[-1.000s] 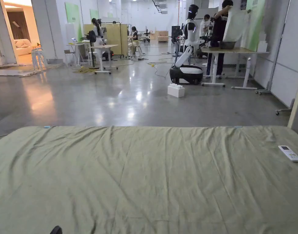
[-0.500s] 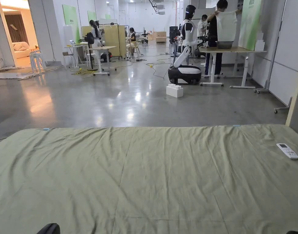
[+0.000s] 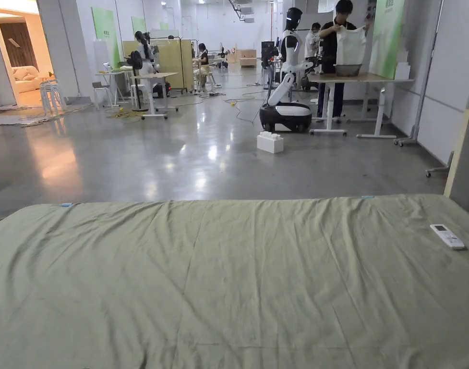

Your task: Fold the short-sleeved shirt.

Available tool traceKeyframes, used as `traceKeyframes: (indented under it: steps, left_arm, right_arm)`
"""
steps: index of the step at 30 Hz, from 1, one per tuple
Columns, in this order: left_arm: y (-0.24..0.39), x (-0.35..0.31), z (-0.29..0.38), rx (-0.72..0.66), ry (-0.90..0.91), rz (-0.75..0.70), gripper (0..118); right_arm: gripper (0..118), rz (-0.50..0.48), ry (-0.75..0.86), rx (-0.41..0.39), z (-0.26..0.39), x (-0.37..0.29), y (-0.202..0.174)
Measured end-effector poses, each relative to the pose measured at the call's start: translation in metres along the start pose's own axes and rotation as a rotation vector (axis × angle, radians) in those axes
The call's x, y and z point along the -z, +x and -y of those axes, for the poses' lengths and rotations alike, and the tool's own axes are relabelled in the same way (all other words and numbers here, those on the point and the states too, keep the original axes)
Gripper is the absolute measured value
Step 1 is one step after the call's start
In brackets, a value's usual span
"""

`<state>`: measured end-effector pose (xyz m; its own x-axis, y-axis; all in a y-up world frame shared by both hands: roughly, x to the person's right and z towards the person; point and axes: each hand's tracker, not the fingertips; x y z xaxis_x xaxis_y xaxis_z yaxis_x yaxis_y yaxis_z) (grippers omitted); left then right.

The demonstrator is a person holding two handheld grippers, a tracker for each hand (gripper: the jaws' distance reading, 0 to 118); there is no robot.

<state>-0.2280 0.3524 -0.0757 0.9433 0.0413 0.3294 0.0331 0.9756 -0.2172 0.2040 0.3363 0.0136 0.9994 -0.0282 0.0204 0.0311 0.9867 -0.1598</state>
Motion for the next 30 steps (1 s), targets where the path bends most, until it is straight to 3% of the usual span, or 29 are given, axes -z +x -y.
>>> traceKeyframes:
  steps: [3, 4, 6, 8, 11, 15, 21, 26, 28, 30]
  left_arm:
    - [-0.030, 0.020, 0.030, -0.137, -0.094, 0.096, 5]
    - [-0.035, 0.024, 0.036, -0.183, -0.127, 0.117, 16]
    - [-0.052, 0.037, 0.058, -0.275, -0.218, 0.127, 71]
    - [-0.072, 0.047, 0.085, -0.300, -0.274, 0.136, 107]
    - [-0.107, 0.067, 0.124, -0.475, -0.327, 0.175, 108]
    - [-0.147, 0.099, 0.170, -0.721, -0.443, 0.105, 108]
    - [-0.166, 0.128, 0.217, -0.855, -0.639, 0.200, 108]
    - [-0.156, 0.139, 0.215, -0.972, -0.588, 0.192, 104]
    - [-0.139, 0.142, 0.209, -0.994, -0.580, 0.187, 87]
    - [-0.130, 0.150, 0.212, -0.986, -0.596, 0.182, 55]
  right_arm:
    - [0, 0.000, -0.031, 0.014, 0.008, -0.001, 0.001]
    - [0, 0.001, -0.047, 0.018, 0.012, -0.002, 0.002]
    - [0, -0.002, -0.078, 0.017, 0.021, -0.007, 0.004]
    - [0, -0.006, -0.122, 0.023, 0.031, -0.010, 0.007]
    - [0, 0.006, -0.195, 0.021, 0.046, -0.013, 0.012]
    - [0, 0.011, -0.235, 0.037, 0.058, -0.016, 0.015]
    - [0, 0.019, -0.240, 0.060, 0.060, -0.017, 0.017]
    - [0, 0.022, -0.241, 0.097, 0.069, -0.018, 0.024]
    - [0, 0.017, -0.237, 0.114, 0.067, -0.017, 0.023]
    - [0, 0.021, -0.235, 0.117, 0.066, -0.017, 0.024]
